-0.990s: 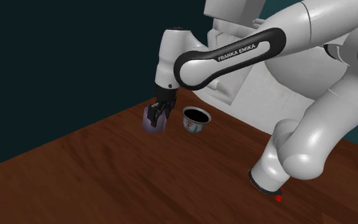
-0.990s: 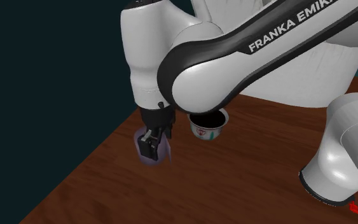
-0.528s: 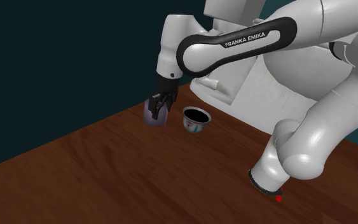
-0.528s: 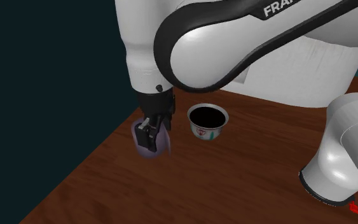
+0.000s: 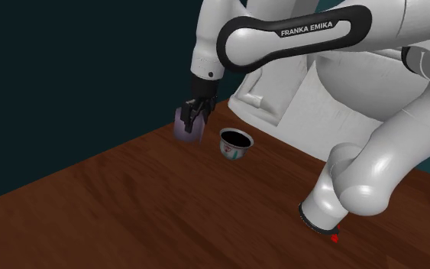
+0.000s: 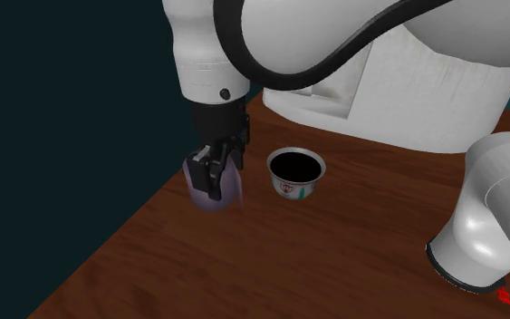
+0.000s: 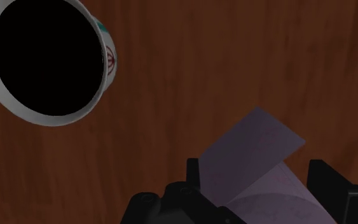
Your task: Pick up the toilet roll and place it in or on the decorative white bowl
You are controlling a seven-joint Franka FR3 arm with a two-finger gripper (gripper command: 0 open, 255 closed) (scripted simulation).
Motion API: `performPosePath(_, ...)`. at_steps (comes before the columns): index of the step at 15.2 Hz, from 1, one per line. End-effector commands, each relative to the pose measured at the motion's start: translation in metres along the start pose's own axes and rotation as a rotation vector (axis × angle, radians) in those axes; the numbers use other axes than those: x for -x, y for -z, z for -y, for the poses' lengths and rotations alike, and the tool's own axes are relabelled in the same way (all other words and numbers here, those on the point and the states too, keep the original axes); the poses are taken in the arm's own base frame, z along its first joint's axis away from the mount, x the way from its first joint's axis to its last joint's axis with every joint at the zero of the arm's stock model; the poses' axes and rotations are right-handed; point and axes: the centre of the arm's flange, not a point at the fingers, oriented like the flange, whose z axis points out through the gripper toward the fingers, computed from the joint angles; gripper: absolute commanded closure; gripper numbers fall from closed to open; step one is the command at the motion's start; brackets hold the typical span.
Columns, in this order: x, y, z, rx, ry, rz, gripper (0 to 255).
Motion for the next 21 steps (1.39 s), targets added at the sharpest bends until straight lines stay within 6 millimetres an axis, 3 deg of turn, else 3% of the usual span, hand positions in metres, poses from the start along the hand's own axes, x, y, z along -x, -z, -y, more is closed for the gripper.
performPosePath(1, -0.001, 0.011, 0.000, 0.000, 0.000, 0.000, 255)
performPosePath(7, -0.001, 0.039, 0.000, 0.000, 0.000, 0.000, 255)
performPosePath(21, 0.085, 0.049, -0.163, 0.000, 0.000, 0.000, 255)
